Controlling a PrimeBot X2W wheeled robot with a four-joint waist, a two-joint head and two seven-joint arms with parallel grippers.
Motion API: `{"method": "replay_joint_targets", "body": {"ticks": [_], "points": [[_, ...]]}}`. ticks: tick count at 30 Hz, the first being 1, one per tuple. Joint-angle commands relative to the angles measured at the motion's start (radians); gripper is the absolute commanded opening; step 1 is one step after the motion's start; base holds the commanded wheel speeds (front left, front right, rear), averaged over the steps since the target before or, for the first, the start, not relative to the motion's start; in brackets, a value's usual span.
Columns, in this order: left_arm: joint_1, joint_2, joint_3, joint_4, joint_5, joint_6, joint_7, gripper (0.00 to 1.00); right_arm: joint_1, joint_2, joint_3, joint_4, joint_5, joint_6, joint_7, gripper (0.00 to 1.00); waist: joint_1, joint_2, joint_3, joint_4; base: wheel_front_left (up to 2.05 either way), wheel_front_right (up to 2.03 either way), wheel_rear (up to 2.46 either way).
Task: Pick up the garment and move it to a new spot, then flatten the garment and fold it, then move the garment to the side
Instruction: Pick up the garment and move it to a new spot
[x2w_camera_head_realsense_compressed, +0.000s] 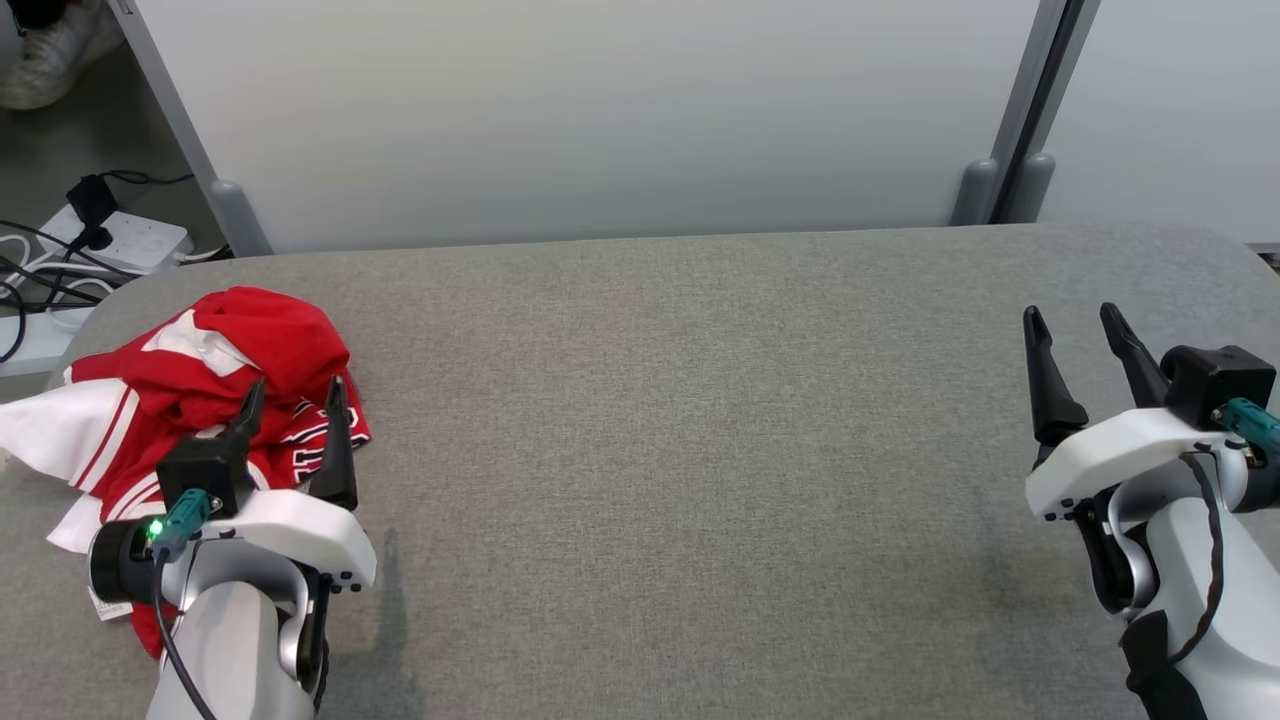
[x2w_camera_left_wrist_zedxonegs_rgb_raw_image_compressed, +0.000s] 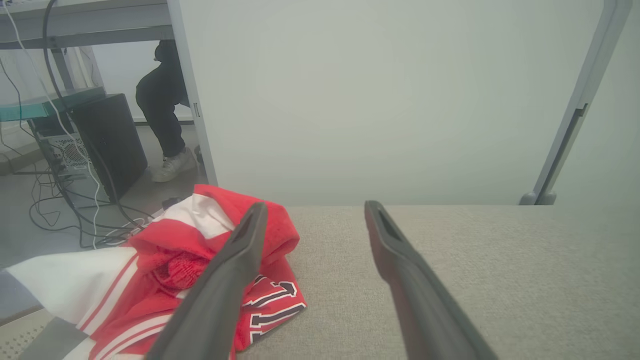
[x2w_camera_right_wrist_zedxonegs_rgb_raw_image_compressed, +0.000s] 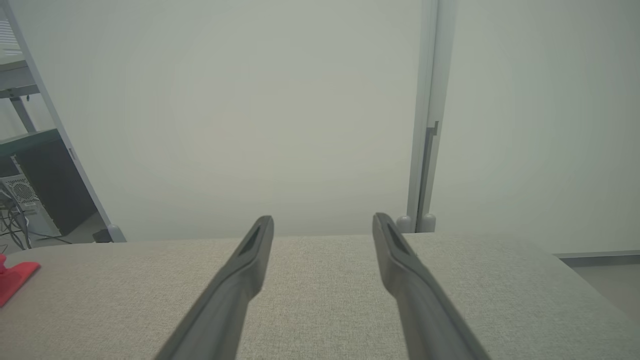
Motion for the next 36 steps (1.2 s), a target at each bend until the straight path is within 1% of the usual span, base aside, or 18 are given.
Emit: {"method": "replay_joint_targets", "body": {"ticks": [1,11,12,16,26,32,36], "points": [[-0.007,0.022,0.03,-0.032,0.007,0.017,-0.013,1.0,0.004,0.005,0.021,-0.033,-0.008,0.007,-0.014,1.0,0.0,0.0,0.0,0.005,0.0,0.0,0.0],[0.007,0.016,0.035,-0.058,0.007,0.038,-0.013,1.0,0.013,0.011,0.06,-0.03,-0.001,0.007,-0.014,1.0,0.0,0.0,0.005,0.072,0.0,0.0,0.0],[0.012,0.015,0.036,-0.063,0.006,0.043,-0.013,1.0,0.015,0.013,0.068,-0.033,0.001,0.007,-0.014,1.0,0.0,0.0,0.005,0.1,0.0,0.0,0.0],[0.024,0.013,0.042,-0.074,0.005,0.05,-0.013,1.0,0.018,0.017,0.089,-0.036,0.008,0.007,-0.014,1.0,0.0,0.0,0.006,0.169,0.0,0.0,0.0],[0.056,0.011,0.06,-0.086,-0.004,0.054,-0.013,1.0,0.018,0.037,0.156,-0.057,0.027,0.007,-0.014,1.0,0.0,0.0,0.012,0.355,0.0,0.0,0.0],[0.064,0.007,0.061,-0.089,-0.013,0.055,-0.013,1.0,0.021,0.036,0.177,-0.066,0.033,0.007,-0.014,1.0,0.0,0.0,0.034,0.44,0.0,0.0,0.0],[0.066,0.005,0.064,-0.09,-0.024,0.055,-0.013,1.0,0.02,0.03,0.183,-0.066,0.034,0.007,-0.014,1.0,0.0,0.0,0.048,0.471,0.0,0.0,0.0]]}}
